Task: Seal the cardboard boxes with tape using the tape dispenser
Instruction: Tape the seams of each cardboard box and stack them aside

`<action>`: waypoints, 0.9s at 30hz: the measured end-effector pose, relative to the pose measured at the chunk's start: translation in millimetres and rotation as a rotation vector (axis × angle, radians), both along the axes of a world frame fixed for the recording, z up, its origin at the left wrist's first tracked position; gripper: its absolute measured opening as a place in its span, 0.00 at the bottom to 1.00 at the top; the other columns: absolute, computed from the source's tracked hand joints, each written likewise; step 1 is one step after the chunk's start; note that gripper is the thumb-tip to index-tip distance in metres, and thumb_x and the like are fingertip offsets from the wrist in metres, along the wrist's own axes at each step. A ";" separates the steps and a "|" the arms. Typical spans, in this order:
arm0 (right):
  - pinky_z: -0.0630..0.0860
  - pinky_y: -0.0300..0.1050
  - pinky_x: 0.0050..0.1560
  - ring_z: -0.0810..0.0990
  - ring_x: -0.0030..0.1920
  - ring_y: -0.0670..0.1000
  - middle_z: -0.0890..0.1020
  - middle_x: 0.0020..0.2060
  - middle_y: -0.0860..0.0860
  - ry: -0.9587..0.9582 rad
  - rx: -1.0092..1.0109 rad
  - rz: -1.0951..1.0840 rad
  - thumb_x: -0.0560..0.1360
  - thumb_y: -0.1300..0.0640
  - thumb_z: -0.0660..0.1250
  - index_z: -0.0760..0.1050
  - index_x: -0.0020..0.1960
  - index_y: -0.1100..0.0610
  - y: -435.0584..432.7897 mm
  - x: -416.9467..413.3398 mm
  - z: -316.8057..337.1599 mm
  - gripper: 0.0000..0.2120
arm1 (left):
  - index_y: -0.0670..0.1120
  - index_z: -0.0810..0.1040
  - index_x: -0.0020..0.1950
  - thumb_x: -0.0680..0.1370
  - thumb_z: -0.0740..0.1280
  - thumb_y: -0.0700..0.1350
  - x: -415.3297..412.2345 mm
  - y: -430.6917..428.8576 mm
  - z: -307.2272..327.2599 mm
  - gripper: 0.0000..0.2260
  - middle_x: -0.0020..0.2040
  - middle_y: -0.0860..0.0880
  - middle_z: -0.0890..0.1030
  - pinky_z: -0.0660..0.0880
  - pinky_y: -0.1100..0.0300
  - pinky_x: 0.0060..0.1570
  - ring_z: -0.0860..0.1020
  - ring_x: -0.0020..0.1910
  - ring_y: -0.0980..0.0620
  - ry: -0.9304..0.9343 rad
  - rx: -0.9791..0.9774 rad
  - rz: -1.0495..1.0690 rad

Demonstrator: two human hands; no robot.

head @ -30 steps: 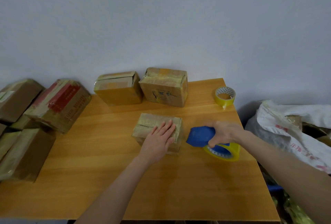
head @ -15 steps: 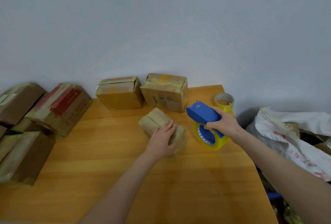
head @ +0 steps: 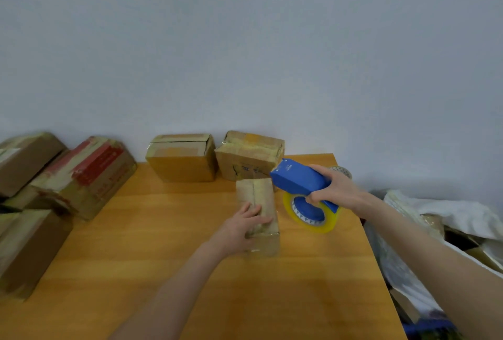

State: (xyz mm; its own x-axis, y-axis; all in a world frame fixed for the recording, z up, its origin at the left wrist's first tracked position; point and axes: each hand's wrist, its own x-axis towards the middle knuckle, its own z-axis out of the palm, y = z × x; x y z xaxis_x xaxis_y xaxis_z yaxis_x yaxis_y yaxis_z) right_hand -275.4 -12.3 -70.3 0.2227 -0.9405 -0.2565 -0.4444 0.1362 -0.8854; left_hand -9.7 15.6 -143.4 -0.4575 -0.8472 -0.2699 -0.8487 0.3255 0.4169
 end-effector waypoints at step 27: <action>0.77 0.49 0.60 0.79 0.59 0.48 0.78 0.60 0.44 -0.043 0.063 0.320 0.53 0.51 0.75 0.72 0.64 0.35 3.0 8.3 37.3 0.40 | 0.45 0.77 0.53 0.79 0.66 0.48 -14.4 3.9 56.6 0.08 0.42 0.49 0.81 0.75 0.61 0.40 0.76 0.38 0.53 1.260 0.817 0.885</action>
